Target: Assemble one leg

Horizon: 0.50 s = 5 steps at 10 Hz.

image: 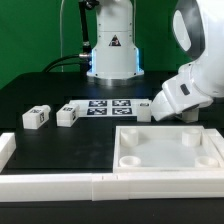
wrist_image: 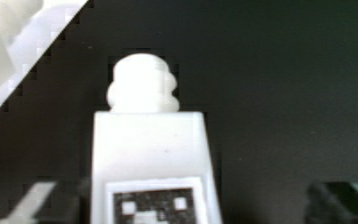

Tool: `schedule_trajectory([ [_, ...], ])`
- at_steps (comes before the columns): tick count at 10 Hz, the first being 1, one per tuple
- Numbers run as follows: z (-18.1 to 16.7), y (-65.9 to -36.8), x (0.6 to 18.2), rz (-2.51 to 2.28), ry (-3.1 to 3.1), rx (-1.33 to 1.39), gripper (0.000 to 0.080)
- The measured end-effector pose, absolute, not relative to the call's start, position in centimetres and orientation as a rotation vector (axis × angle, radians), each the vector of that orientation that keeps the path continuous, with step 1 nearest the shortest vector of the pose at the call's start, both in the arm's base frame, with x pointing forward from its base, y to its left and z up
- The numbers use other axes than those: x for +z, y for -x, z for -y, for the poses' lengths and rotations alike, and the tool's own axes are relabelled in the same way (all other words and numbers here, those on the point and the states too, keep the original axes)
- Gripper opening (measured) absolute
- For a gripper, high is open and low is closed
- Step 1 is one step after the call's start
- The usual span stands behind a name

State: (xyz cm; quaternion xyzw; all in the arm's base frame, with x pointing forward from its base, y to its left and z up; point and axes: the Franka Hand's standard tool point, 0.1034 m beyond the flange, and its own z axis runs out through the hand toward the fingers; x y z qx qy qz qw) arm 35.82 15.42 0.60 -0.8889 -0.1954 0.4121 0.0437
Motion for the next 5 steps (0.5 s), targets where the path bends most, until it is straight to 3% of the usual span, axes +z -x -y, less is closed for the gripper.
schedule_trajectory([
  [2,-15.42,-35.82,0.62,0.597,2.717,1.261,0.0293],
  [5,-15.42,-35.82,0.62,0.597,2.717,1.261,0.0285],
])
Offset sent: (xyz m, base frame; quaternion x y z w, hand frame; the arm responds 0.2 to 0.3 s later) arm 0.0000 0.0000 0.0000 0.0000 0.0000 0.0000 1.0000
